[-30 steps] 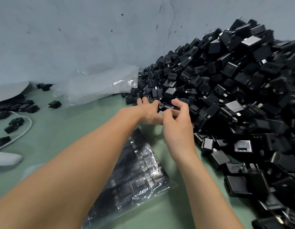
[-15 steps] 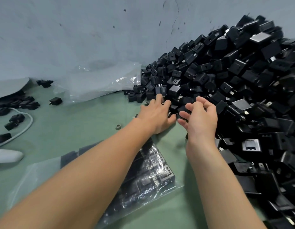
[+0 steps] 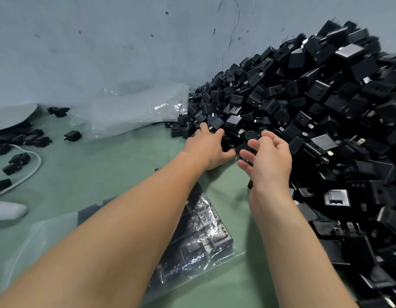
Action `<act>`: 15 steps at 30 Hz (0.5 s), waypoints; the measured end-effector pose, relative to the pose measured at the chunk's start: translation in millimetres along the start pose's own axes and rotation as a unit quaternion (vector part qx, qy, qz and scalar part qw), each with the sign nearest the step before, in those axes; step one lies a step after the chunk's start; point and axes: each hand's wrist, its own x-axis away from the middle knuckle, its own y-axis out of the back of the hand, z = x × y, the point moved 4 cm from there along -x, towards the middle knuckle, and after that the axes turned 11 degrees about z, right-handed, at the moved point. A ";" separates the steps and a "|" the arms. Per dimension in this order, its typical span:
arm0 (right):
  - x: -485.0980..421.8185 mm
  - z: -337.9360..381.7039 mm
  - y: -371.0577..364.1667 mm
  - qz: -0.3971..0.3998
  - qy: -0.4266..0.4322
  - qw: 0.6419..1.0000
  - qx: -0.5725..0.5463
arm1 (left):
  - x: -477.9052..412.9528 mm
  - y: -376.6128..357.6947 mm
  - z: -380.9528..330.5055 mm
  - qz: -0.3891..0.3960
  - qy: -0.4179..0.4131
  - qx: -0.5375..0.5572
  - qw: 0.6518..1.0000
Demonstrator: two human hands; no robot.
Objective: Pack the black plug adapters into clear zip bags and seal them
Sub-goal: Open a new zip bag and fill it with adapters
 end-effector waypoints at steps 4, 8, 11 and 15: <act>0.1 1.2 0.1 0.007 0.006 1.000 -0.007 | 7.5 -2.0 1.9 -0.044 -0.001 0.006 0.999; 2.0 2.4 -2.8 0.020 0.006 0.999 -0.026 | 13.6 22.1 17.5 -0.005 0.033 0.267 0.963; 6.9 2.2 -9.4 0.047 -0.015 0.997 -0.057 | 30.4 47.5 34.9 0.047 0.042 0.678 0.732; 23.1 -0.9 -22.4 0.097 -0.059 0.989 -0.094 | 59.4 68.3 49.7 0.065 0.002 0.877 0.475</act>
